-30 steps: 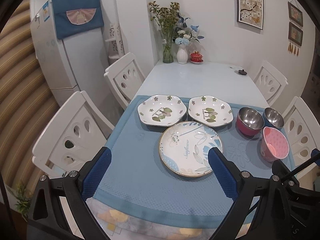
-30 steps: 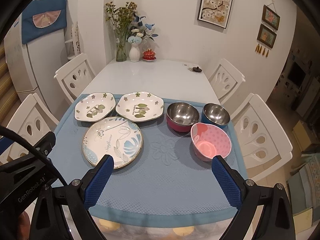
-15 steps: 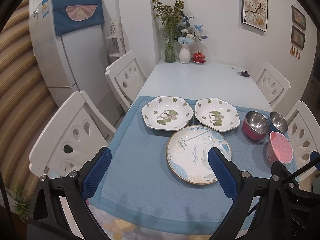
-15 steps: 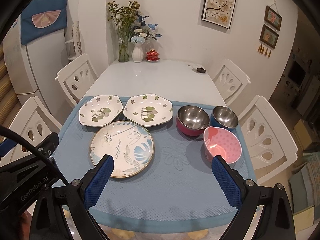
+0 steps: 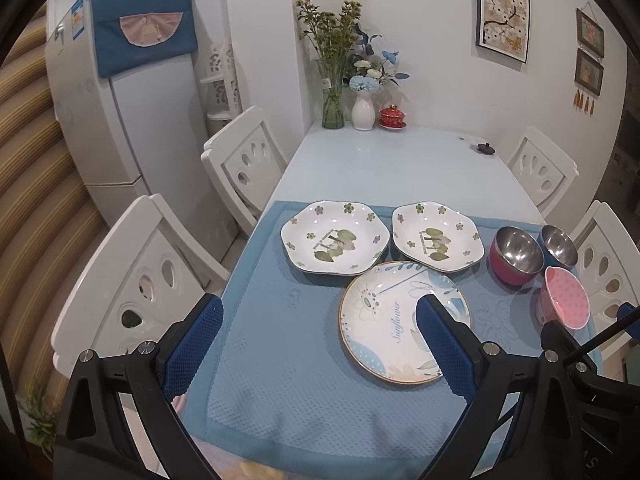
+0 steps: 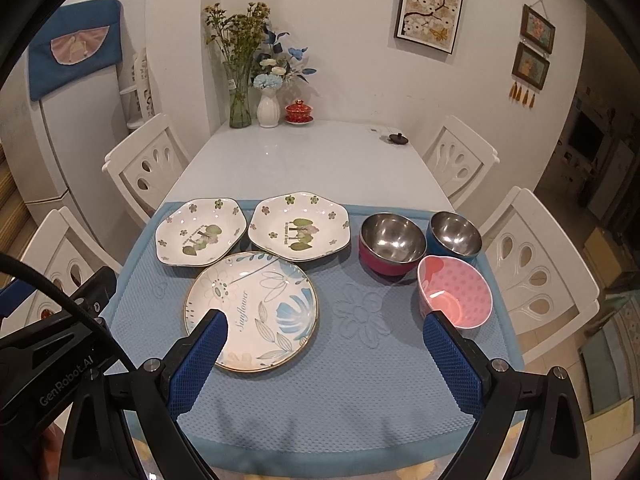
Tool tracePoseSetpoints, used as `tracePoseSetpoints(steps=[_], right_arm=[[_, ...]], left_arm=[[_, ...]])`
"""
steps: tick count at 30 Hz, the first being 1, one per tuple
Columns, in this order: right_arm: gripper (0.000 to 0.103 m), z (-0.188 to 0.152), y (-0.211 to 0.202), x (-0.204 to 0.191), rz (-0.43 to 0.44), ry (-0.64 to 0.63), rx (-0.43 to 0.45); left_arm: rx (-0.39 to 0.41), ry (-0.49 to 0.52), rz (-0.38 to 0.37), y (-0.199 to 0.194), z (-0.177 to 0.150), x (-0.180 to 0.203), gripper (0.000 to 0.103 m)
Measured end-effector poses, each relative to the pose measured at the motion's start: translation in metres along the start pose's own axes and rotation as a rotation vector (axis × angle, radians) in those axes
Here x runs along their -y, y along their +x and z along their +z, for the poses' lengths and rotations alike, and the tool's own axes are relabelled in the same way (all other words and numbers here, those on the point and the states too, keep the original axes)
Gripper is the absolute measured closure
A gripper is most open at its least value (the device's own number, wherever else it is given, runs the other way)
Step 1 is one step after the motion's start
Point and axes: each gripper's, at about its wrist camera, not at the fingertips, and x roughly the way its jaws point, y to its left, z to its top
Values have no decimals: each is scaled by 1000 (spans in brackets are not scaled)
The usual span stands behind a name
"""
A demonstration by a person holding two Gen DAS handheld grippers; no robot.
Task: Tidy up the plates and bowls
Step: 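Move both grippers toward the round Sunflower plate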
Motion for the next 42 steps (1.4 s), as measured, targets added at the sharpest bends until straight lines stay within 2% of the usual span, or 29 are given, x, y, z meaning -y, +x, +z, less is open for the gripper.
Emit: tracePoseSetpoints(steps=[17, 25, 35, 42], right_arm=[[6, 3, 15, -17, -58, -32, -5], [6, 8, 30, -5, 12, 32, -66], [6, 17, 52, -1, -5, 73, -102], [6, 26, 62, -5, -38, 61, -93]], left_arm=[[-32, 13, -45, 28, 7, -14, 6], [-49, 2, -68, 41, 11, -18, 6], [-73, -1, -87, 62, 21, -15, 6], [-79, 11, -100, 77, 29, -9, 6]])
